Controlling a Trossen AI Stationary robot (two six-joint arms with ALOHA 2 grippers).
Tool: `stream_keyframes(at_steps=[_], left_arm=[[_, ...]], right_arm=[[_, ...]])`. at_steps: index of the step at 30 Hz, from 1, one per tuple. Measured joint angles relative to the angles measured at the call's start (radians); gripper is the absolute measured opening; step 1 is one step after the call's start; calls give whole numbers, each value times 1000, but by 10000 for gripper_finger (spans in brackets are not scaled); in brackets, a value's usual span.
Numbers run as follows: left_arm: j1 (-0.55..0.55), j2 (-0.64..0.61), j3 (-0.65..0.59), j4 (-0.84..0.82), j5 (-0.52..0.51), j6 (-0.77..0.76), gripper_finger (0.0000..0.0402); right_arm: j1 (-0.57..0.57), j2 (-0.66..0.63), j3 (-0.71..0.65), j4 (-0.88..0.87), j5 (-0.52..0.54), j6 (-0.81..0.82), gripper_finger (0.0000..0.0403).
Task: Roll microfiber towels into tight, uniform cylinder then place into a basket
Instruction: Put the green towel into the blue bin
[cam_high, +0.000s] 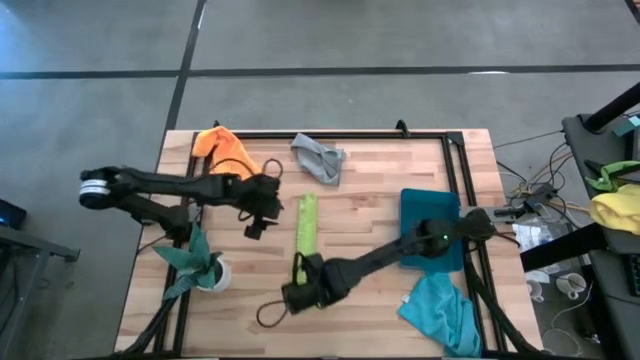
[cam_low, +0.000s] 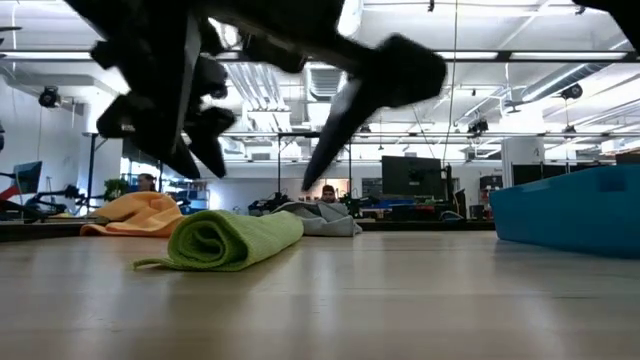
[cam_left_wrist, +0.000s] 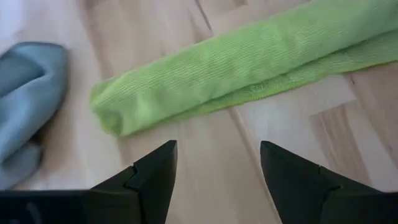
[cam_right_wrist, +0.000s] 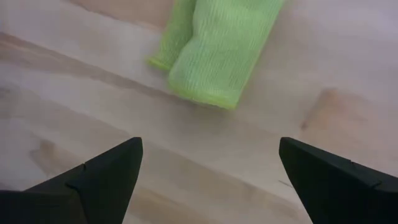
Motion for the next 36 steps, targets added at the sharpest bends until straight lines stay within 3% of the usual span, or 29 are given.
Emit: stream_keyframes(at_steps=[5, 8, 16, 17, 21, 24, 31, 36], left_arm=[[0, 204, 140, -29, 3, 23, 215], [0, 276, 225, -126, 0, 4, 215], [0, 205, 256, -170, 5, -35, 215], [0, 184, 249, -172, 7, -54, 215], [-5, 100, 217, -176, 48, -135, 215], [-18, 30, 187, -174, 86, -197, 215], [-47, -121, 67, -183, 89, -345, 215], [-47, -186, -13, -154, 82, -545, 215]], right_arm=[[-44, 46, 6, 111, -32, 47, 373], [-51, 37, 9, 72, -18, 67, 373], [-52, -137, 9, -447, 38, 109, 373], [-56, -157, -3, -444, 51, 95, 373], [-81, -301, -172, -436, 92, 99, 373], [-94, -440, -378, -435, 103, 135, 368], [-114, -732, -802, -313, -12, 148, 349], [-165, -795, -1004, -210, -61, 127, 345]])
